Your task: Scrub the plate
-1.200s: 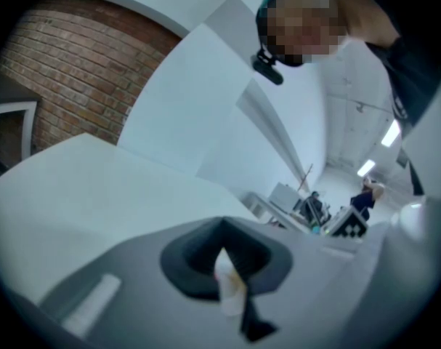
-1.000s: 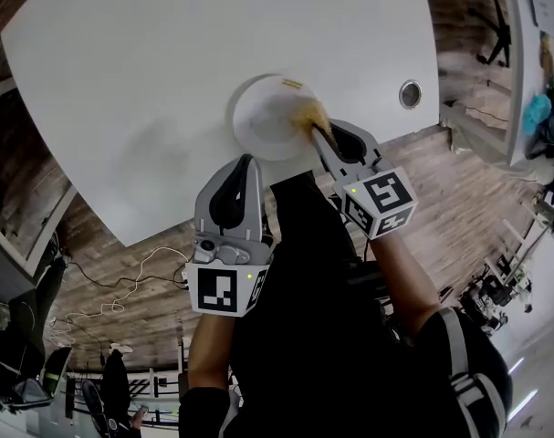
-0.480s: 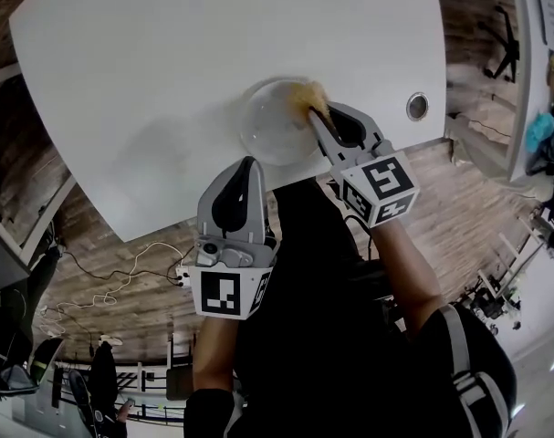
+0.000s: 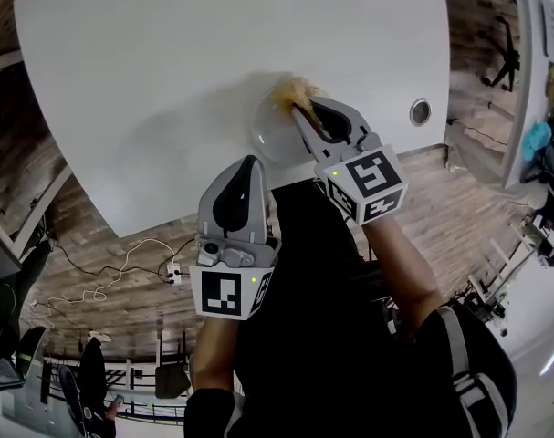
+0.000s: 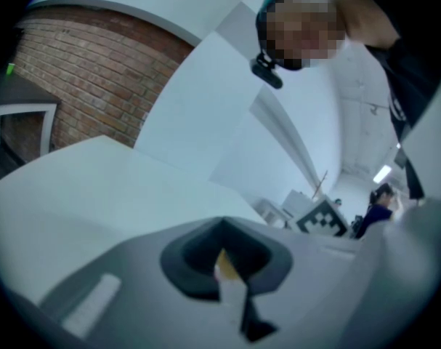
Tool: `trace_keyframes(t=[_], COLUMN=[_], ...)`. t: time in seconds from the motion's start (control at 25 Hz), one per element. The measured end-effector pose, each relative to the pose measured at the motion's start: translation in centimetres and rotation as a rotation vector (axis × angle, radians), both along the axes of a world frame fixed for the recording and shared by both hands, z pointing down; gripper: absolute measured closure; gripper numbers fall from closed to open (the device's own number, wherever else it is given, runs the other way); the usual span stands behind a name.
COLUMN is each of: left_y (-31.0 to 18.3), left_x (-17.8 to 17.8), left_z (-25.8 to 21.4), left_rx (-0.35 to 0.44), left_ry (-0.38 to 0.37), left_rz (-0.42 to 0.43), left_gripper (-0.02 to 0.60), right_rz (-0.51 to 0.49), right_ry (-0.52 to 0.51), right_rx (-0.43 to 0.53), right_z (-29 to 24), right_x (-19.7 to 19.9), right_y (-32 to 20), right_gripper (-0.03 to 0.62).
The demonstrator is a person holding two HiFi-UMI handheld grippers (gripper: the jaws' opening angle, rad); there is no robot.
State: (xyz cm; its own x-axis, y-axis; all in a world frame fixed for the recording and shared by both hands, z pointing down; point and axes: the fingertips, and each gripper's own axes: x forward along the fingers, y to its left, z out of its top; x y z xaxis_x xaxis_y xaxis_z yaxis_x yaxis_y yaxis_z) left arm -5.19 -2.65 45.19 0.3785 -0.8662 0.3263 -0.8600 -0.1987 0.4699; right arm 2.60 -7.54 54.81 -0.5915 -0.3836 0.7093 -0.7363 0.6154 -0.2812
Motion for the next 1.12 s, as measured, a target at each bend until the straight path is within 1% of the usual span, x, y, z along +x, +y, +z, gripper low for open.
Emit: trace_keyframes(t=[0.16,0.48,0.64,0.76,0.88,1.12], left_y=[0.2,0.5,0.4,0.3,0.3,0.1], left_x=[-0.6,-0.7,-0.3,0.1,0.7,1.5], left_z=[0.1,0.1,0.2,0.3,0.4,0.6], left_rx=[0.003,0.006,0.004,0.005,0.001,-0.003], left_ry=[0.004,0.004,0.004,0.004,0.005,0.004], left_rz=[0.003,0.022,0.042,0.054,0.061,0.070], left_gripper=[0.578,0.578,0.577,0.578,0.578,0.578], right_rz=[-0.019,-0.070,-0.089,-0.090,-0.074,-0.039], right_ry=[-0.002,-0.024,-0.029,-0.022,-0.012,0.009], right_rx=[-0.006,-0.054,-0.050,-0.044,-0.040,-0.014], right_z=[-0.1,0.4,0.2,0.1,0.2,0.4], right_x=[-0.8,-2.4,-2.6,-2.0,-0.5,1.9], right_y=[1.5,5.8,6.8,7.0,6.8,5.2], right_gripper=[0.546,0.546,0.546,0.546,0.546,0.546])
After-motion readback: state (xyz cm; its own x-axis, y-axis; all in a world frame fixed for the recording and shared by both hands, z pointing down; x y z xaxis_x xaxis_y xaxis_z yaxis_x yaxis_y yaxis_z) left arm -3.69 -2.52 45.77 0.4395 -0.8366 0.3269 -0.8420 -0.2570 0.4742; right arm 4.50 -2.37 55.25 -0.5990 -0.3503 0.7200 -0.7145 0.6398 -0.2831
